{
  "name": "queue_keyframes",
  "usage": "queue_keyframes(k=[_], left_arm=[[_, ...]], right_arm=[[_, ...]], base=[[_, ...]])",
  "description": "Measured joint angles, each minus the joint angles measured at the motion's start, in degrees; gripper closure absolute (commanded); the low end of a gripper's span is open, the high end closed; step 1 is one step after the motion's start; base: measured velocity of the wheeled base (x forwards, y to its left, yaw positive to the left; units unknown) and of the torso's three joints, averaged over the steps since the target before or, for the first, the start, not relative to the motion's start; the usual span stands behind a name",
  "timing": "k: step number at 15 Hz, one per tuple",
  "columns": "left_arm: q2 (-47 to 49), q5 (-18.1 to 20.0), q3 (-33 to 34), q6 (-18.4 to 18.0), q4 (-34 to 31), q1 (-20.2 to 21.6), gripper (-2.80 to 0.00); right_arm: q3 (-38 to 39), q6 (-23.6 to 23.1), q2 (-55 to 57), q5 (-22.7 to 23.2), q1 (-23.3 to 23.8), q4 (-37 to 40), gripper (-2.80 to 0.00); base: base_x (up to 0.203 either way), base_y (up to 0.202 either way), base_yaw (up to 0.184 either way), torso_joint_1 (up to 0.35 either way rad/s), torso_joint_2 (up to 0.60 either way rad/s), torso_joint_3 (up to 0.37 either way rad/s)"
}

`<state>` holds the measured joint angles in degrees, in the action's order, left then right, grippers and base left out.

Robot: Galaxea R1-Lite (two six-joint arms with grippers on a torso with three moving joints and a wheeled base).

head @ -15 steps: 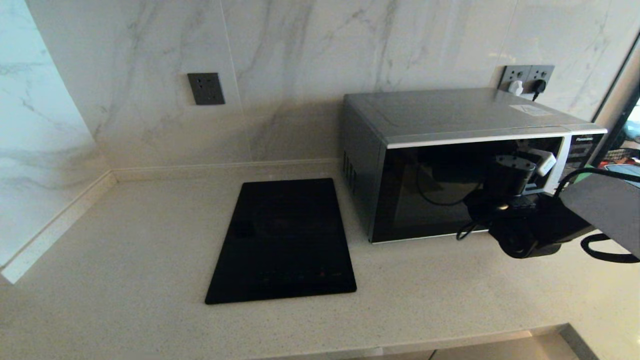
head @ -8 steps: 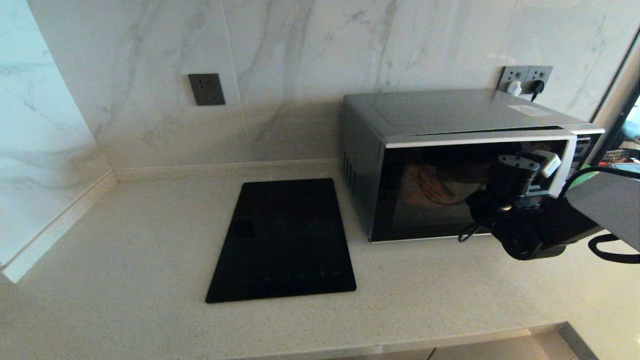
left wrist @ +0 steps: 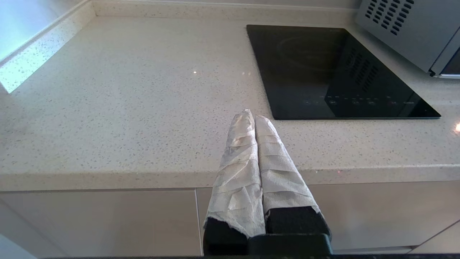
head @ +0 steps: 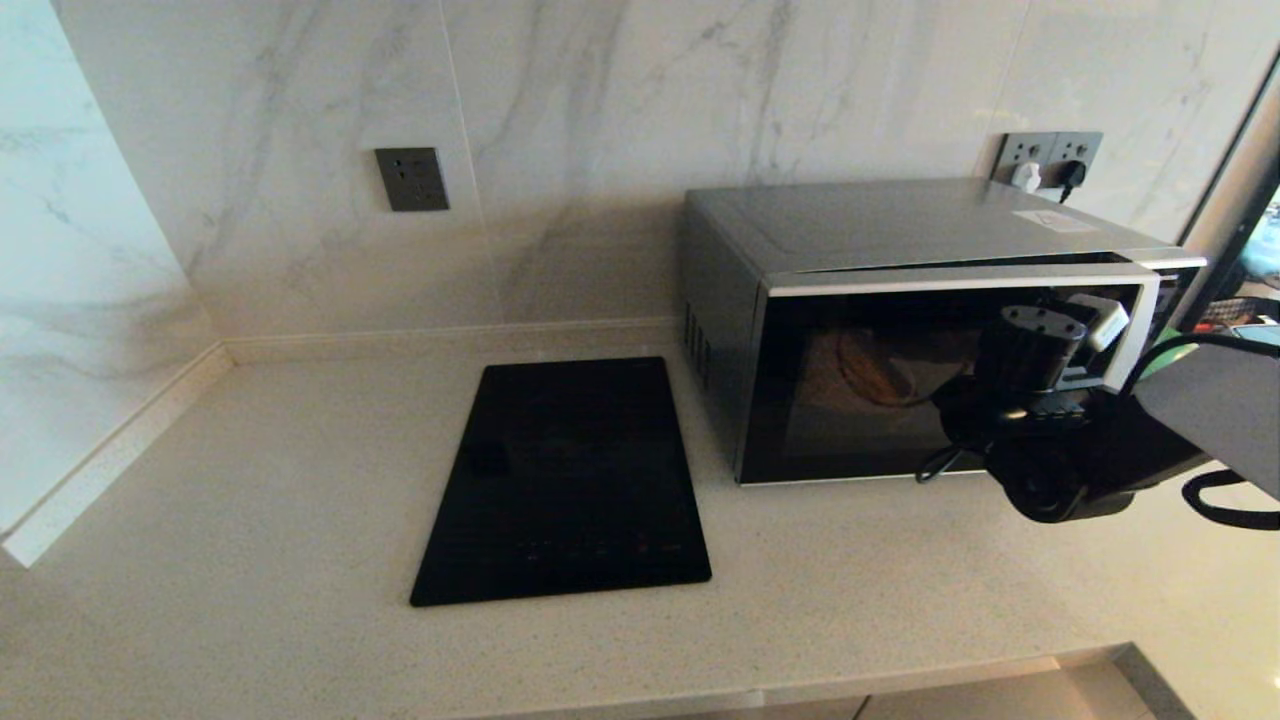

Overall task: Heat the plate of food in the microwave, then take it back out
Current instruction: Open the microwave oven

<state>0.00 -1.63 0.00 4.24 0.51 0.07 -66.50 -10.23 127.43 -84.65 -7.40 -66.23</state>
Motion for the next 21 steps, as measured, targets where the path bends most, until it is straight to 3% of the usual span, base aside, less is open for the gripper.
queue_keyframes(k=[6, 10, 17, 19, 21], left_arm=[[0.0, -0.02, 0.0, 0.05, 0.01, 0.02, 0.0], [0.0, -0.01, 0.0, 0.02, 0.0, 0.0, 0.0], [0.0, -0.02, 0.0, 0.0, 0.0, 0.04, 0.0], [0.0, 0.01, 0.0, 0.0, 0.0, -0.02, 0.0], [0.0, 0.01, 0.0, 0.02, -0.02, 0.03, 0.0]], right_arm=[[0.07, 0.23, -0.67, -0.02, -3.93, -0.2, 0.0], [0.03, 0.23, -2.05, -2.54, -7.09, -0.27, 0.0], [1.59, 0.01, -10.49, -1.68, -9.3, -0.11, 0.0], [1.43, -2.93, -15.09, 0.85, -9.2, 0.08, 0.0], [1.87, -9.1, -20.8, 5.71, -8.4, 0.19, 0.0]], base=[[0.0, 0.0, 0.0, 0.0, 0.0, 0.0], [0.0, 0.0, 0.0, 0.0, 0.0, 0.0], [0.0, 0.0, 0.0, 0.0, 0.0, 0.0], [0.0, 0.0, 0.0, 0.0, 0.0, 0.0], [0.0, 0.0, 0.0, 0.0, 0.0, 0.0]])
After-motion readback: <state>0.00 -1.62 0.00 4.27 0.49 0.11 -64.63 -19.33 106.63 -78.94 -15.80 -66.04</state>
